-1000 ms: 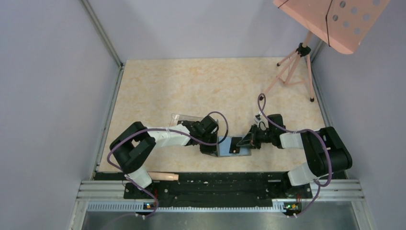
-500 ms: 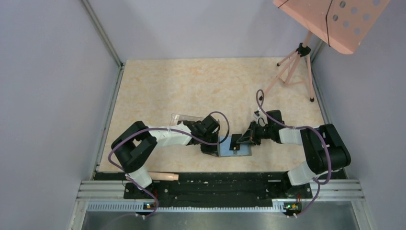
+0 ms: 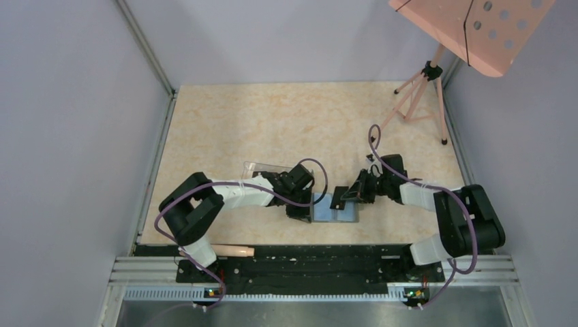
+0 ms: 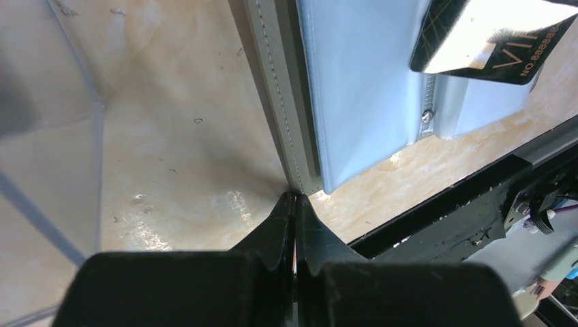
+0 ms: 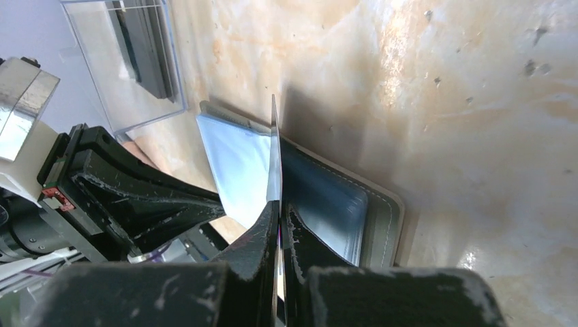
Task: Put the credit cards into the card holder
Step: Insert the credit card into the card holder.
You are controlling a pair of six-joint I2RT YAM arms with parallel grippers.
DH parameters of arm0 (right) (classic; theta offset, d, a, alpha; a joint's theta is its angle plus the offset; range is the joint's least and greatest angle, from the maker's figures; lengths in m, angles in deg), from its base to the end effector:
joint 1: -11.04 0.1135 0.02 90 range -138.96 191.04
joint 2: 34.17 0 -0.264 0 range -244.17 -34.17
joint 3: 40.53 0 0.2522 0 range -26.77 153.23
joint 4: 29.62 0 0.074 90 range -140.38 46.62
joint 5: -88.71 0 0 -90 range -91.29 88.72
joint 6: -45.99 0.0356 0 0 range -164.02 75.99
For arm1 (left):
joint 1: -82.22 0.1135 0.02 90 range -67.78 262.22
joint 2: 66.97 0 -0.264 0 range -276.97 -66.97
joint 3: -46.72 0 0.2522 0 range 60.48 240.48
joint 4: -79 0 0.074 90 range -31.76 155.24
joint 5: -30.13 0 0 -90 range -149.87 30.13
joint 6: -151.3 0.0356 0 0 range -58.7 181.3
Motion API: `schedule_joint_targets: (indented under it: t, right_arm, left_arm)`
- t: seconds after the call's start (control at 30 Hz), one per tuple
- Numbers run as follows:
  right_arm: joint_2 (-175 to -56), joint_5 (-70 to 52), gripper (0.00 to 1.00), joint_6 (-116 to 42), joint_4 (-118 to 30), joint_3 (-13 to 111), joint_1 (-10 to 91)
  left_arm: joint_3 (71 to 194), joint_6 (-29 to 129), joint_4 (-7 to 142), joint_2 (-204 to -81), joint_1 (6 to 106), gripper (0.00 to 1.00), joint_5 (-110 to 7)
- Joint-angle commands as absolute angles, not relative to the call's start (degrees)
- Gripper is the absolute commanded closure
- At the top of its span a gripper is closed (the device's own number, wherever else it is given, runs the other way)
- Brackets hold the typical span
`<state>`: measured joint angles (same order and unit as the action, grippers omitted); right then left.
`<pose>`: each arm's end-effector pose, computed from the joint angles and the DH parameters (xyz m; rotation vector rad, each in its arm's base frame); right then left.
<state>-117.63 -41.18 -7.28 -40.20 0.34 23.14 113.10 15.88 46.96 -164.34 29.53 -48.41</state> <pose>0.2263 0.0719 0.1240 0.2459 2.5888 1.2084 0.1880 -0.2584 0.1484 0.2532 2.8860 -0.7150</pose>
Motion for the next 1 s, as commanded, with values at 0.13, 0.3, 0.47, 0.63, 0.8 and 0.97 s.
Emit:
schedule_joint_targets:
  t: [0.13,0.3,0.47,0.63,0.8,0.97]
  right_arm:
    - [-118.0,-37.7,1.0,-8.5,-39.8,0.8,22.6]
    - [-120.2,-41.8,1.0,-6.3,-34.6,-2.6,23.0]
    - [-120.8,-43.2,1.0,-6.1,-33.9,-3.6,26.0]
    - [-119.1,-43.2,1.0,-4.8,-33.6,-4.9,26.6]
    - [-118.5,-44.1,1.0,-4.8,-35.4,-4.3,26.6]
    - [-119.6,-42.9,1.0,-9.1,-43.6,0.0,26.6]
  left_arm:
    - [113.3,17.4,44.3,-167.5,28.4,1.0,-51.7]
    - [113.6,17.6,44.1,-167.8,28.3,1.0,-51.8]
    - [114.0,17.8,44.0,-168.3,28.2,1.0,-51.7]
    - [114.2,17.9,43.8,-168.5,28.1,1.0,-51.9]
    - [114.3,17.9,43.7,-168.5,28.0,1.0,-51.9]
    - [114.3,18.0,43.4,-168.6,27.9,1.0,-52.2]
